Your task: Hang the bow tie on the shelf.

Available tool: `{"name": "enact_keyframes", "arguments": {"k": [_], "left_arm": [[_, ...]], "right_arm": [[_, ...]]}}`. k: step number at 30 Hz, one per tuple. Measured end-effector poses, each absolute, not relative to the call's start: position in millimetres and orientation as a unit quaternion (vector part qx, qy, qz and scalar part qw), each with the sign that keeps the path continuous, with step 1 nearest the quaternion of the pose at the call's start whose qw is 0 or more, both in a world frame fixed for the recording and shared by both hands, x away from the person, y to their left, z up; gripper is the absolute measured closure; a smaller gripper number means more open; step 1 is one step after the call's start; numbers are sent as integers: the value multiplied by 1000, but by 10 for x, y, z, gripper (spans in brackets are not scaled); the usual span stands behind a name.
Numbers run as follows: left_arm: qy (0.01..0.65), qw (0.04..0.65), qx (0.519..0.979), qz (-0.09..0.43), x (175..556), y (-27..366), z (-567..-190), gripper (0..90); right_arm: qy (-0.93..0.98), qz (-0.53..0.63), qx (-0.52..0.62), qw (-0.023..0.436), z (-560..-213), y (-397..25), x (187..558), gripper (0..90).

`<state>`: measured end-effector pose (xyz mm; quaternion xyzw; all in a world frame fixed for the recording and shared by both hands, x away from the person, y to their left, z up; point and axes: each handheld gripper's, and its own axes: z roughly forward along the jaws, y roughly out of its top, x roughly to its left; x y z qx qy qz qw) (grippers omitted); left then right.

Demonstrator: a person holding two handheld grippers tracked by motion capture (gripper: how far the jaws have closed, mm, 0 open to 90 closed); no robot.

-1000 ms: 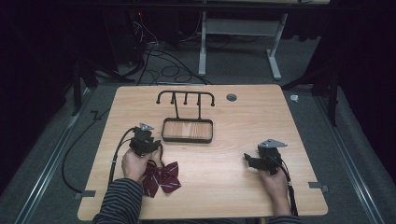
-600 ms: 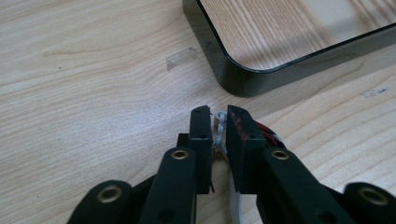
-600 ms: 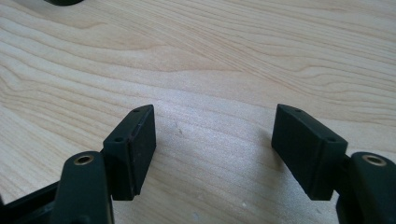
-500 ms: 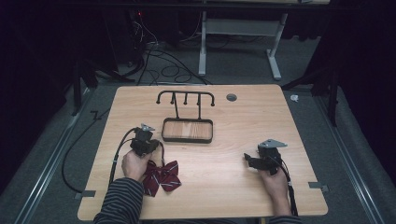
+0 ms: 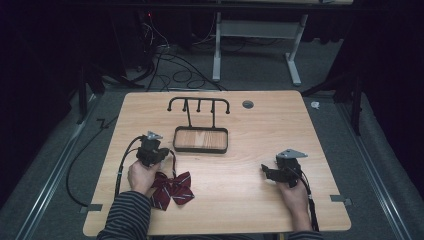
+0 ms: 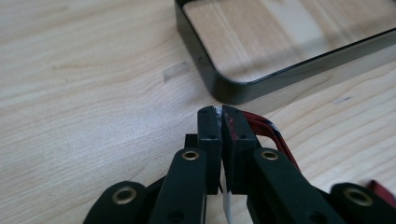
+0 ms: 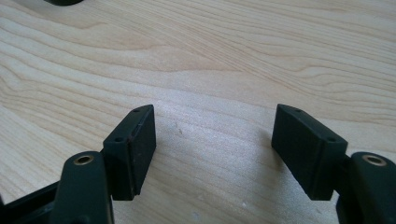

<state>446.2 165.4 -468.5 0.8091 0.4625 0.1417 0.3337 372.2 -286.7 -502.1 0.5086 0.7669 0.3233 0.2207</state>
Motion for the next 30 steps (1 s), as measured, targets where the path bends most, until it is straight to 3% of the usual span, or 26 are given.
{"name": "enact_keyframes", "arguments": {"k": [30], "left_arm": [[423,435,779,161,4077,1838,-4024,872]], "right_arm": [[767,323,508,221,-5022,-2867,3723,321]]}}
